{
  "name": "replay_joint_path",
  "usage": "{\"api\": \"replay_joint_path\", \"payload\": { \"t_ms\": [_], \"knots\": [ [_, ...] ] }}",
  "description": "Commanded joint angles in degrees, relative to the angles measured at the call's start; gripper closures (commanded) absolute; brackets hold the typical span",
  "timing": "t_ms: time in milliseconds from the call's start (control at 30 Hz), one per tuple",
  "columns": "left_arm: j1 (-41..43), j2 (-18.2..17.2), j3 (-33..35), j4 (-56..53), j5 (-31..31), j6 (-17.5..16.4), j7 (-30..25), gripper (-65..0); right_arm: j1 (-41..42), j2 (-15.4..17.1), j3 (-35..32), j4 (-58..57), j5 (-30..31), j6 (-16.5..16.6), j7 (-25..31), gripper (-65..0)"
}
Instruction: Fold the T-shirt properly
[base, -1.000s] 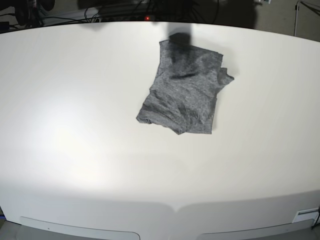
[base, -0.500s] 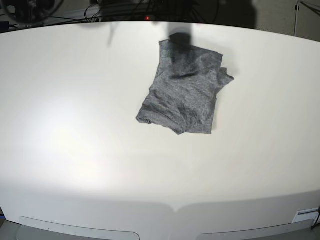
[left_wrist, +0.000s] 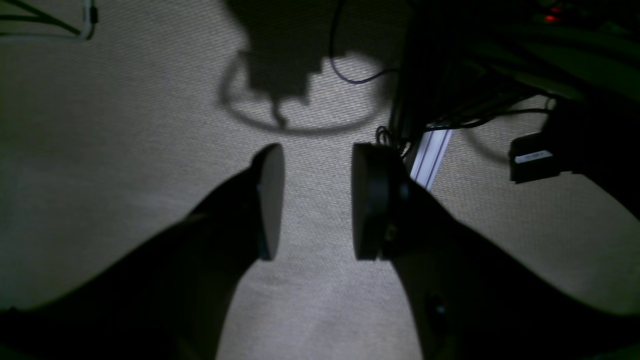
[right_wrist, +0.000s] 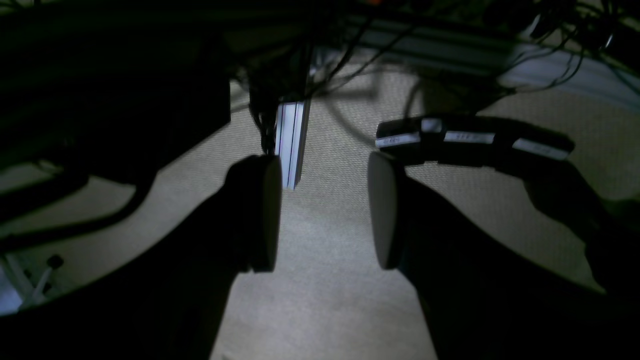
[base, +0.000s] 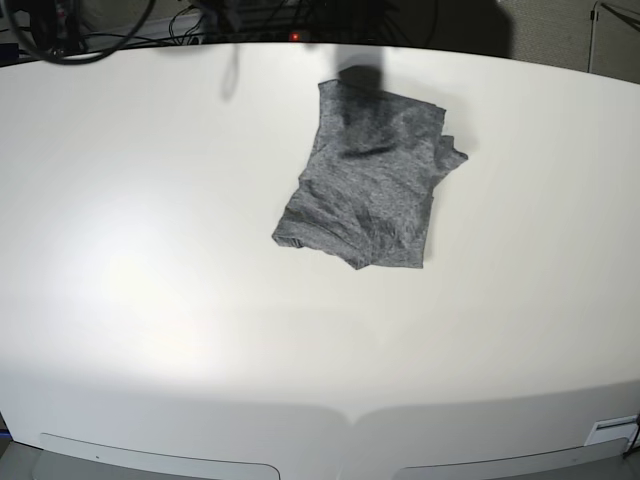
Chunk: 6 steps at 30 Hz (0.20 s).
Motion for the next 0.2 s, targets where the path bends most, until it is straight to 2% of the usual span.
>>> {"api": "replay_joint_path", "payload": {
  "t_ms": [0, 167],
  "knots": [
    [0.7, -0.5, 0.0, 0.0, 0.0, -0.1, 0.0, -21.5, -0.3, 0.5, 0.0, 0.2, 0.1, 0.5, 0.2, -28.5],
    [0.7, -0.5, 0.0, 0.6, 5.9, 0.0, 0.2, -21.5, -0.3, 0.5, 0.0, 0.2, 0.1, 0.5, 2.4, -28.5]
  ]
}}
